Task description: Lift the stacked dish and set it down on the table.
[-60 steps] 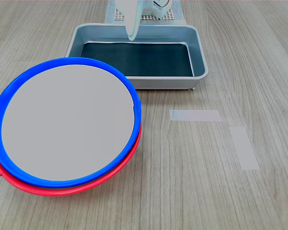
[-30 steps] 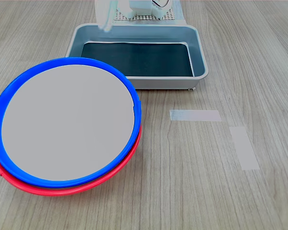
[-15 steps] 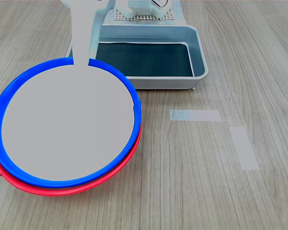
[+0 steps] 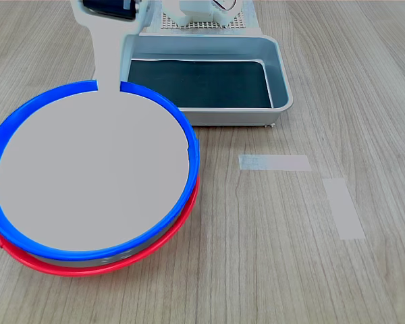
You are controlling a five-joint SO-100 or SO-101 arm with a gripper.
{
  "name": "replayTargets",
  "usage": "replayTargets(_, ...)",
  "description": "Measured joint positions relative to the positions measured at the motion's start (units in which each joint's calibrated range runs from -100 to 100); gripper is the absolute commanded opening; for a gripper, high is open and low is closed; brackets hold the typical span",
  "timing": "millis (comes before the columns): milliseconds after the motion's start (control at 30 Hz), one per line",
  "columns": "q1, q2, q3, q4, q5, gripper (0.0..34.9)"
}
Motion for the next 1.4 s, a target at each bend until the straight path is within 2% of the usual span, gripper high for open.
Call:
replayTargets(100, -0.4, -1.6, -1.9, 2.1, -0.3, 0.1)
replayTargets(267, -4.0, -4.5, -7.5, 7.7, -1.7, 0.1)
replayTargets(367, -8.7, -5.0, -12.3, 11.9, -2.9, 0.1)
replayTargets(467, -11.9, -5.0, -14.1, 13.1, -3.4, 0.1)
replayTargets(500, -14.6, -5.0, -14.8, 13.4, -3.8, 0.1)
replayTargets(633, -19.3, -2.8, -15.4, 13.5, -4.3, 0.1)
replayTargets(733, -20.7, -0.9, -15.5, 13.1, -4.3, 0.1)
replayTargets(900, -23.8, 2.2, -13.8, 9.1, -4.3, 0.1)
replayTargets(1133, -25.9, 6.8, -9.4, 4.6, -3.9, 0.1)
replayTargets(1400, -27.1, 10.6, -9.2, 4.3, -3.8, 0.1)
